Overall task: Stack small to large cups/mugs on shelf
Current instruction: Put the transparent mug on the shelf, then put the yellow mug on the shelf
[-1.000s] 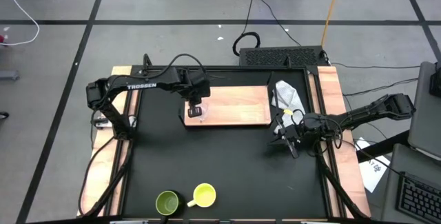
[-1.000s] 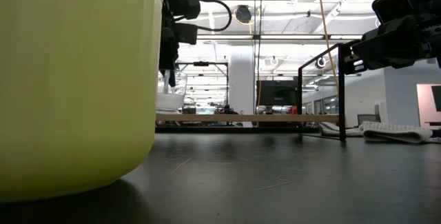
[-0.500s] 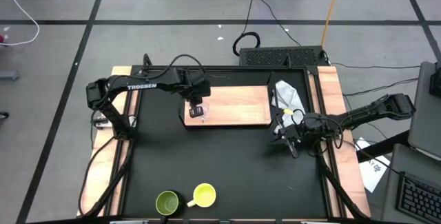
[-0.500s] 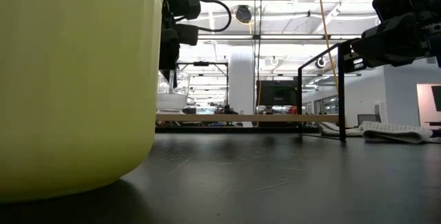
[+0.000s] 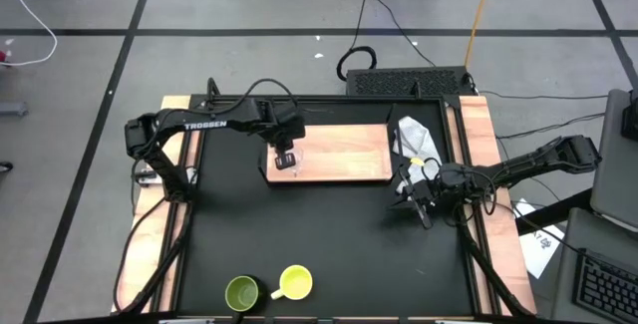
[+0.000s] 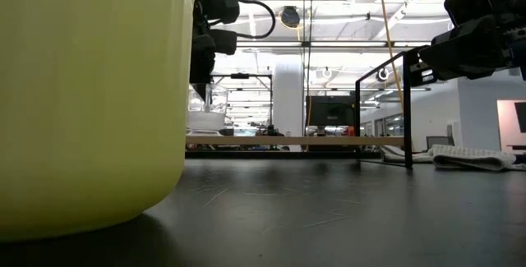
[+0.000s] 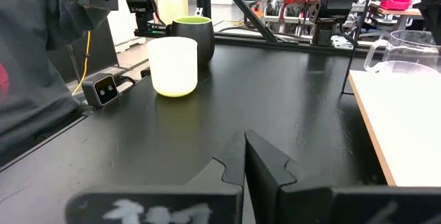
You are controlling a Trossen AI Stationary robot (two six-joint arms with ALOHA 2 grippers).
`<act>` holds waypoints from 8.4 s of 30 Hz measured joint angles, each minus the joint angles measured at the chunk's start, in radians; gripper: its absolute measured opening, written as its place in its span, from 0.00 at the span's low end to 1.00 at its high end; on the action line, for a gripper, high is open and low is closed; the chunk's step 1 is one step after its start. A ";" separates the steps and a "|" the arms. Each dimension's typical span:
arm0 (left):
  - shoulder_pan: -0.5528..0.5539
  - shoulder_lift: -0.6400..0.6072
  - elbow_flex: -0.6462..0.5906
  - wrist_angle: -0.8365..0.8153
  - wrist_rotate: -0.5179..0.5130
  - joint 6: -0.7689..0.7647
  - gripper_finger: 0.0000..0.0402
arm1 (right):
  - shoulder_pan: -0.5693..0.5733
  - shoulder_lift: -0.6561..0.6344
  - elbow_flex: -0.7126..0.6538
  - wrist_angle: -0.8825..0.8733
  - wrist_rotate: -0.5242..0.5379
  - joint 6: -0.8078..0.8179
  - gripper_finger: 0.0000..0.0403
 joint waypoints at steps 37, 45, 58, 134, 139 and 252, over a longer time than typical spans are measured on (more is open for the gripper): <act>0.029 0.001 0.000 -0.013 0.036 0.106 0.27 | 0.000 0.000 0.000 0.004 0.000 0.000 0.00; 0.029 0.001 0.000 -0.010 0.036 0.107 0.42 | 0.000 0.000 0.000 0.004 0.000 0.000 0.00; 0.026 -0.074 0.006 -0.022 0.038 0.110 0.48 | 0.000 0.000 0.000 0.015 0.000 0.000 0.00; -0.652 -0.878 -1.271 1.521 -0.242 -0.212 0.00 | 0.000 0.006 0.000 0.012 0.000 -0.027 0.00; -0.642 -0.877 -1.283 1.530 -0.244 -0.233 0.00 | 0.000 0.006 0.000 0.019 0.000 -0.027 0.00; -0.765 0.082 0.036 0.376 0.232 -0.213 0.00 | 0.000 0.005 0.000 0.026 0.000 -0.042 0.00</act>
